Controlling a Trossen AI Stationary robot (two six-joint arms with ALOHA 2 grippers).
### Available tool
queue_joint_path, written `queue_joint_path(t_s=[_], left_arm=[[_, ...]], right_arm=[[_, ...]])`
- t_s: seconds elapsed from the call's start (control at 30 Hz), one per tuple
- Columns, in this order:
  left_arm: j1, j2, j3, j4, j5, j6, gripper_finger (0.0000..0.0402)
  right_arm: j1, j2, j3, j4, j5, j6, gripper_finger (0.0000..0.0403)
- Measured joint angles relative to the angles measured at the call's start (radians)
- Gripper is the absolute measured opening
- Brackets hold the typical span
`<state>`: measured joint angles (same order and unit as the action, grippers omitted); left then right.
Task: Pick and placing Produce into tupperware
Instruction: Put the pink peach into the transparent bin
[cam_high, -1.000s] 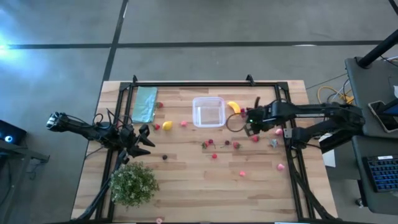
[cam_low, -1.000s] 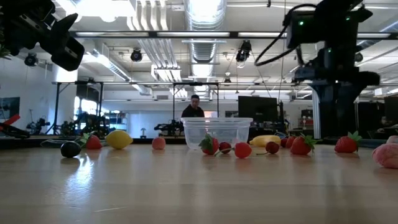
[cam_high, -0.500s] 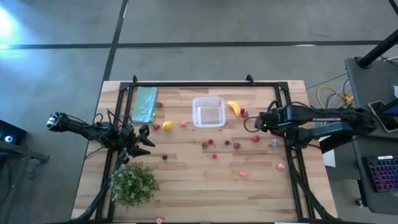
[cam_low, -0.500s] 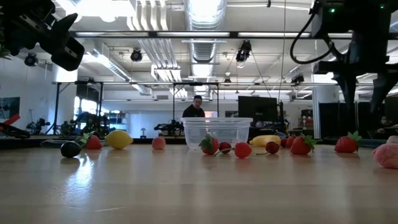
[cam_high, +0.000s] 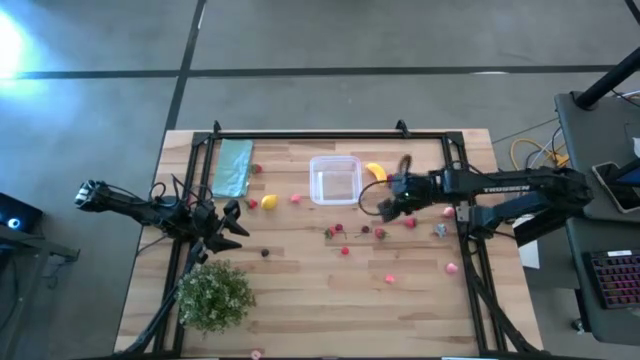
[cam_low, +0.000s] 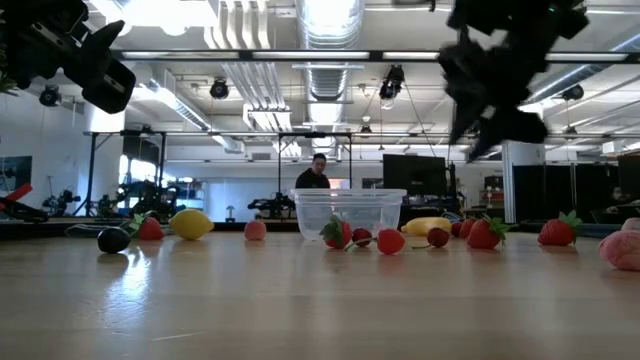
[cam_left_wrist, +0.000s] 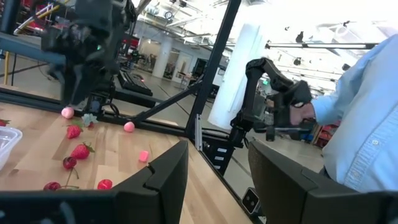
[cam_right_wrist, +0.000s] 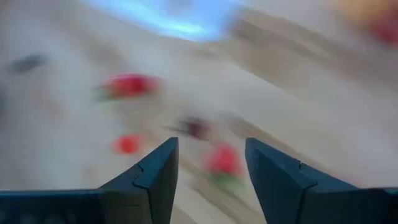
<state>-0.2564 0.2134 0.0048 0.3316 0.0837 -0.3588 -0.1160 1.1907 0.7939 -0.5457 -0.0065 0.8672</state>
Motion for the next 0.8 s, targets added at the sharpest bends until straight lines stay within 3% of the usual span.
queue_joint_path(t_s=[0.17,0.43,0.5,0.63,0.8], left_arm=[[0.000,0.000,0.000,-0.001,-0.001,0.000,0.0155],[0.000,0.001,0.000,0.000,-0.003,0.000,0.0155],[0.000,0.002,0.000,-0.001,-0.003,0.000,0.0155],[0.000,0.002,0.000,-0.001,-0.003,0.000,0.0155],[0.000,0.002,0.000,-0.001,-0.003,0.000,0.0155]], right_arm=[[-0.056,0.107,0.156,0.042,0.082,-0.270,0.0178],[-0.269,0.208,0.370,0.113,0.272,-0.231,0.0178],[-0.306,0.219,0.395,0.193,0.238,-0.268,0.0178],[-0.365,0.236,0.419,0.300,0.071,-0.331,0.0178],[-0.407,0.267,0.464,0.067,0.058,-0.430,0.0178]])
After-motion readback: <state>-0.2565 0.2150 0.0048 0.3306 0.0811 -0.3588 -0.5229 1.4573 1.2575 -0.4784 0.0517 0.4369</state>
